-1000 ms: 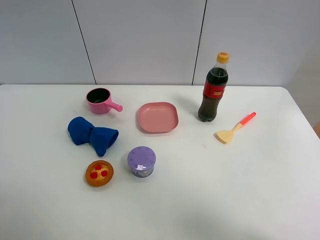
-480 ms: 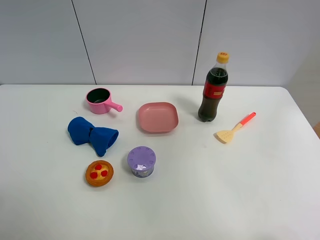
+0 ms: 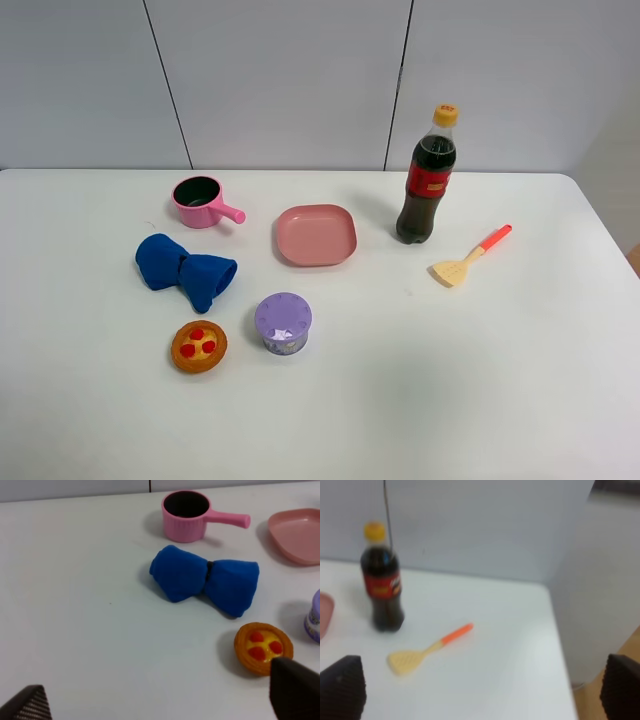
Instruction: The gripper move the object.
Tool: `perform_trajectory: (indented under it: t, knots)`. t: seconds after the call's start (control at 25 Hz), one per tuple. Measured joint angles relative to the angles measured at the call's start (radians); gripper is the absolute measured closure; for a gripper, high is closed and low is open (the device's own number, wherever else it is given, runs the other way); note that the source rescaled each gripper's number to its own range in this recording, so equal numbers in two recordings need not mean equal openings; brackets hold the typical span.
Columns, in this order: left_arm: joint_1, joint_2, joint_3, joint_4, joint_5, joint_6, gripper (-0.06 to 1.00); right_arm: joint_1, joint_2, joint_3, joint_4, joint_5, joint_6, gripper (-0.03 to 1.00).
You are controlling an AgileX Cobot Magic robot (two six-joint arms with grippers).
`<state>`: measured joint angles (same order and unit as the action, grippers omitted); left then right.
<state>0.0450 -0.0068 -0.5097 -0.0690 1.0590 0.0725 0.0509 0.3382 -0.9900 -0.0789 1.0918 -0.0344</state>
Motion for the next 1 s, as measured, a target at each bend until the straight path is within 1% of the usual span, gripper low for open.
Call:
perform_trajectory:
  t: [0.16, 0.32, 0.48, 0.64, 0.92, 1.0]
  knots:
    - [0.0, 0.0, 0.0, 0.0, 0.0, 0.0, -0.06, -0.003, -0.145, 0.186, 0.009, 0.005, 0.093, -0.03]
    - [0.0, 0.0, 0.0, 0.0, 0.0, 0.0, -0.06, 0.0, -0.239, 0.326, 0.003, 0.005, 0.115, -0.03]
    - [0.0, 0.0, 0.0, 0.0, 0.0, 0.0, -0.06, 0.017, -0.314, 0.425, 0.004, 0.004, 0.117, -0.03]
    - [0.0, 0.0, 0.0, 0.0, 0.0, 0.0, -0.06, 0.016, -0.341, 0.478, 0.022, 0.002, 0.115, -0.03]
    - [0.0, 0.0, 0.0, 0.0, 0.0, 0.0, -0.06, 0.009, -0.341, 0.487, 0.079, -0.017, 0.081, -0.03]
    - [0.0, 0.0, 0.0, 0.0, 0.0, 0.0, -0.06, 0.009, -0.341, 0.492, 0.09, -0.019, 0.081, -0.01]
